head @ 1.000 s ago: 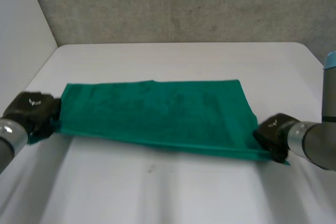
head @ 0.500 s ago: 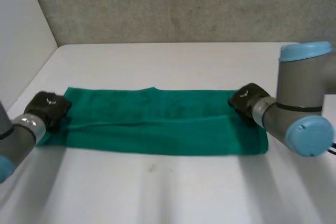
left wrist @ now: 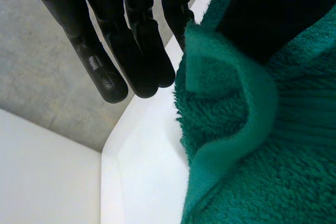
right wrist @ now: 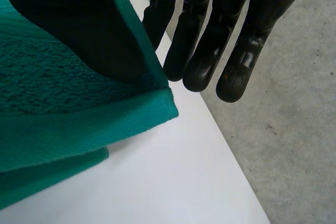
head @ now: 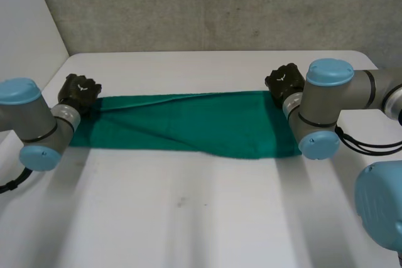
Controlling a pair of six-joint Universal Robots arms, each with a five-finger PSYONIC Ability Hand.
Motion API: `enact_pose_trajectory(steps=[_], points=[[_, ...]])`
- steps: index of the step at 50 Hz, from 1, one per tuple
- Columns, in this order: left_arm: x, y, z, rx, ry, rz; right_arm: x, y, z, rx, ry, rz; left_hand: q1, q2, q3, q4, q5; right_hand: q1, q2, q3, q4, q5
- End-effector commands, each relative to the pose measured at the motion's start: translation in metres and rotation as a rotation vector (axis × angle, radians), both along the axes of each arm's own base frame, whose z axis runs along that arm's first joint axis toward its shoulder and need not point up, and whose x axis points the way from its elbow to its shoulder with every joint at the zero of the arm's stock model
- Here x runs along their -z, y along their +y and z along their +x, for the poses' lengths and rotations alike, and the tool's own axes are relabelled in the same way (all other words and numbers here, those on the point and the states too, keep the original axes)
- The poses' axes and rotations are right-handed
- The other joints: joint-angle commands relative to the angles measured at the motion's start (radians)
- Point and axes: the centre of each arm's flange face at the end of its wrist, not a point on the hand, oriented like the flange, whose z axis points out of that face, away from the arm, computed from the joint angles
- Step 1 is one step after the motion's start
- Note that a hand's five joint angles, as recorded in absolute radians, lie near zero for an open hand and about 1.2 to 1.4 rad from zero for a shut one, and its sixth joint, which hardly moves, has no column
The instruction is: Fold the towel.
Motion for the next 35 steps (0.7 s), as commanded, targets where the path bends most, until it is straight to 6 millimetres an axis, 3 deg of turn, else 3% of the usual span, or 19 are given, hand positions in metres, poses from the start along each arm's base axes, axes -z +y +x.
enact_pose_trajectory(steps=[1, 2, 4, 10, 14, 19, 23, 28, 35], points=[[0.004, -0.002, -0.011, 0.081, 0.008, -0.04, 0.011, -0.006, 0.002, 0.008, 0.003, -0.007, -0.767, -0.852, -0.844, -0.85, -0.793, -0.431, -0.627, -0.633, -0.642, -0.623], [0.003, 0.0, -0.016, 0.098, 0.008, -0.049, 0.01, -0.007, 0.002, 0.01, 0.0, -0.011, -0.929, -1.014, -1.006, -1.012, -0.955, -0.566, -0.762, -0.767, -0.777, -0.757], [-0.002, 0.003, -0.021, 0.114, 0.01, -0.066, 0.009, -0.008, 0.002, 0.014, -0.004, -0.014, -0.934, -1.018, -1.011, -1.017, -0.96, -0.806, -1.002, -1.008, -1.017, -0.998], [-0.042, 0.005, -0.021, 0.115, 0.023, -0.182, -0.002, -0.008, 0.001, 0.034, -0.028, -0.025, -0.934, -1.019, -1.011, -1.018, -0.96, -0.806, -1.002, -1.008, -1.017, -0.998], [-0.071, 0.008, -0.015, 0.097, 0.033, -0.23, -0.036, -0.007, -0.005, 0.052, -0.096, -0.054, -0.931, -1.015, -1.008, -1.014, -0.957, -0.806, -1.002, -1.008, -1.017, -0.998], [-0.086, 0.021, -0.002, 0.072, 0.05, -0.197, -0.065, 0.008, -0.012, 0.05, -0.173, -0.028, -0.901, -0.986, -0.978, -0.985, -0.927, -0.806, -1.002, -1.008, -1.017, -0.998], [-0.083, 0.039, 0.008, 0.057, 0.09, -0.078, -0.064, 0.026, -0.018, 0.04, -0.163, 0.044, -0.884, -0.968, -0.961, -0.967, -0.91, -0.806, -1.002, -1.008, -1.017, -0.998], [-0.069, 0.05, 0.015, 0.058, 0.153, 0.09, -0.039, 0.05, -0.023, 0.017, -0.117, 0.204, -0.81, -0.895, -0.887, -0.893, -0.836, -0.806, -1.002, -1.008, -1.017, -0.998], [-0.041, 0.037, 0.02, 0.049, 0.158, 0.145, -0.013, 0.068, -0.03, 0.022, -0.071, 0.323, -0.81, -0.895, -0.887, -0.893, -0.836, -0.806, -1.002, -1.008, -1.017, -0.998]])
